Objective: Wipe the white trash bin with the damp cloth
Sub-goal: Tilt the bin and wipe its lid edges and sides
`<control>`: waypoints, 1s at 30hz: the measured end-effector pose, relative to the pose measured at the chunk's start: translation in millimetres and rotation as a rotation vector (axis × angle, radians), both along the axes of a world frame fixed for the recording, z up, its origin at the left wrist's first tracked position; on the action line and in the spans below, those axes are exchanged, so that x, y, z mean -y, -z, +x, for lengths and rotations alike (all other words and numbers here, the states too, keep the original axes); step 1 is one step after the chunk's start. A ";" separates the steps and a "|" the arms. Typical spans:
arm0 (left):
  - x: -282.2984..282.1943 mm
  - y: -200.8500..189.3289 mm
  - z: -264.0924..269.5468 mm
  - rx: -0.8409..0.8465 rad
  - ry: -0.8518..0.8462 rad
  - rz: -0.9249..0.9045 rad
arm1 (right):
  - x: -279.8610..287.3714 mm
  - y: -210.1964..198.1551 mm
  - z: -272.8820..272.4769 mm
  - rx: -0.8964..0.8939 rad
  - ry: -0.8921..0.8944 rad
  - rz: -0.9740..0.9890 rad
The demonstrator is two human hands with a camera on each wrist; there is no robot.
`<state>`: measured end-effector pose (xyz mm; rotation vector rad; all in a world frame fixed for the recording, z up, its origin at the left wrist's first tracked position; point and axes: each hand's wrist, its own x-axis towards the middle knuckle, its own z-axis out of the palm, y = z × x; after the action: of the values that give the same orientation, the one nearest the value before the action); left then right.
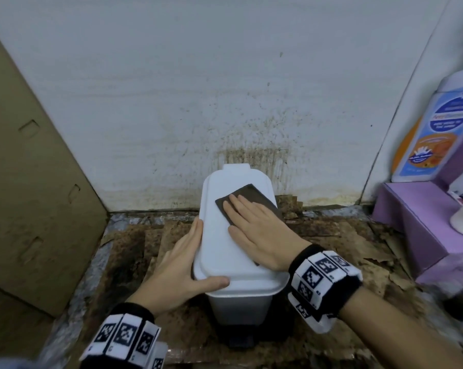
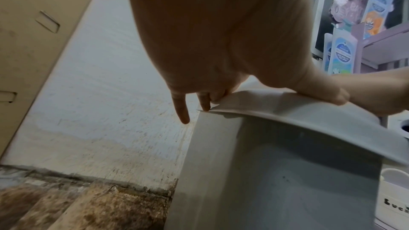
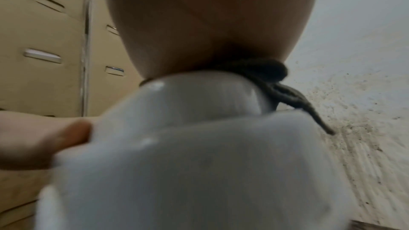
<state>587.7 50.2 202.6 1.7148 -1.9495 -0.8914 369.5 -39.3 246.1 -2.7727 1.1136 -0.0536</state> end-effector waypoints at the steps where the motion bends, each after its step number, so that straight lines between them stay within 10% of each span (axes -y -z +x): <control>1: 0.1 0.0 0.0 0.007 0.000 -0.006 | -4.8 0.8 -1.9 0.015 -0.015 -0.001; 25: 3.0 6.2 0.8 -0.095 -0.027 -0.063 | 14.4 -4.1 1.3 -0.042 -0.157 -0.002; 30: 7.9 1.2 5.0 -0.109 -0.080 -0.072 | -19.9 8.7 -7.0 0.169 0.155 -0.115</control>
<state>592.7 42.3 201.4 1.6554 -1.8071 -0.8567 362.5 -19.5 237.4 -2.7109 1.3150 -0.3739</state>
